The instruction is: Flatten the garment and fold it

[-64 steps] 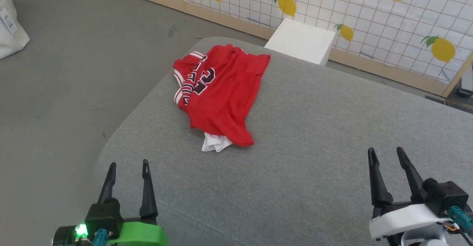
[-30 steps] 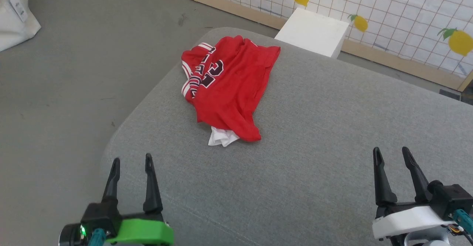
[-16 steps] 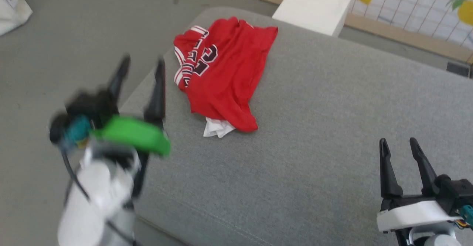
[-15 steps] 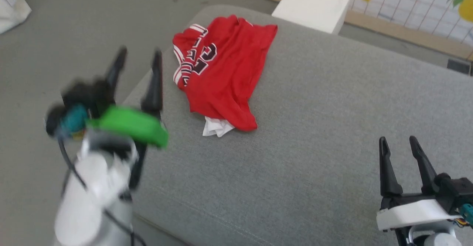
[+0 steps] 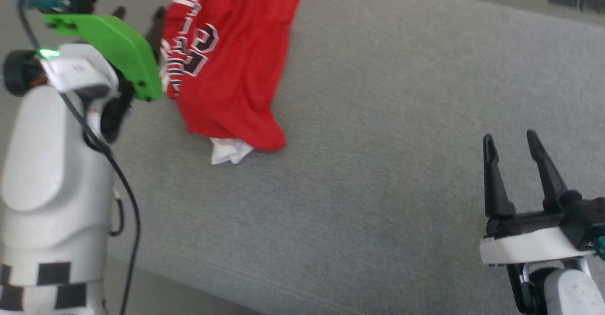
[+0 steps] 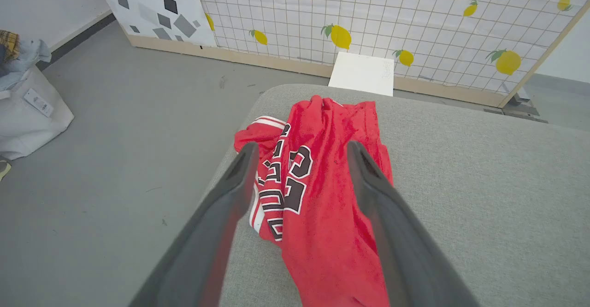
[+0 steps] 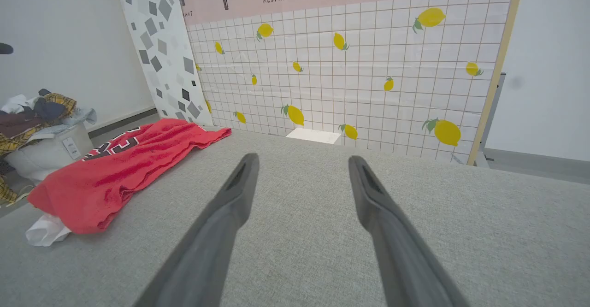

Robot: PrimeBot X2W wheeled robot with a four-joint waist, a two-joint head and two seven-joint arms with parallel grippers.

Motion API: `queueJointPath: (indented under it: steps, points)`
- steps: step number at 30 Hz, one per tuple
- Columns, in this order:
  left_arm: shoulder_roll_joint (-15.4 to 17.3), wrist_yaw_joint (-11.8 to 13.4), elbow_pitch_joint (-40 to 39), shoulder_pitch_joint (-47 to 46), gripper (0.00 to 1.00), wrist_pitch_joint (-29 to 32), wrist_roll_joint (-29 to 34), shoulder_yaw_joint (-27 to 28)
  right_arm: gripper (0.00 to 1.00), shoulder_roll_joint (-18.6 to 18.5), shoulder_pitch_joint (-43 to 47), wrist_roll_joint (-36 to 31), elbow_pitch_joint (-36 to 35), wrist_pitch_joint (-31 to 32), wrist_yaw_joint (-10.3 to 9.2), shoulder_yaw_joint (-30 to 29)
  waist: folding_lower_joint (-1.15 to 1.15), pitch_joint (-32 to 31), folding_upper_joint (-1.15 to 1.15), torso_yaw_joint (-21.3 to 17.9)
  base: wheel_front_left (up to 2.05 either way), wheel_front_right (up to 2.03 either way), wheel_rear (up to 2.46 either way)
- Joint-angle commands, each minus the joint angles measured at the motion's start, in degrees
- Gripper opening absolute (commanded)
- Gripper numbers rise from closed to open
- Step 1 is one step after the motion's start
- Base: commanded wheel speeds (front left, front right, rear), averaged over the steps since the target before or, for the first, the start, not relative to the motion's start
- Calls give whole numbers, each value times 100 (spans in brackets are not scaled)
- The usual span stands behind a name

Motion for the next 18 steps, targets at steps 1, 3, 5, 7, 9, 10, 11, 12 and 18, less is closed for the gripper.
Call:
queueJointPath:
  steps: [1,3,5,7,9,10,11,12,18]
  points:
    - [84,80,75,-174,100,66,-59,55,100,3,-133,-43,-97,32,-9,16,0,445,0,-400,0,0,0]
    - [114,159,267,-275,100,299,-180,160,100,3,-184,-73,-220,97,-9,46,0,624,0,-538,0,0,0]
    - [181,239,418,-330,100,520,-210,205,100,3,-220,-103,-321,153,-9,71,0,772,0,-648,0,0,0]
    - [203,314,540,-358,100,722,-276,255,100,3,-253,-136,-416,204,-9,83,0,913,0,-755,0,0,0]
    - [215,389,638,-362,100,879,-333,301,100,3,-279,-170,-514,247,-9,72,0,1046,0,-842,0,0,0]
    - [207,404,679,-363,100,944,-371,315,100,3,-288,-190,-557,265,-9,56,0,1106,0,-873,0,0,0]
    - [192,443,735,-357,100,1012,-410,337,100,3,-296,-210,-607,285,-9,29,0,1172,0,-900,0,0,0]
    - [177,478,782,-344,100,1080,-447,356,100,3,-302,-227,-648,303,-9,12,0,1232,0,-925,0,0,0]
    - [93,774,1064,-293,100,1339,-531,423,100,2,-406,-279,-873,381,-9,3,0,1608,0,-1034,0,0,0]
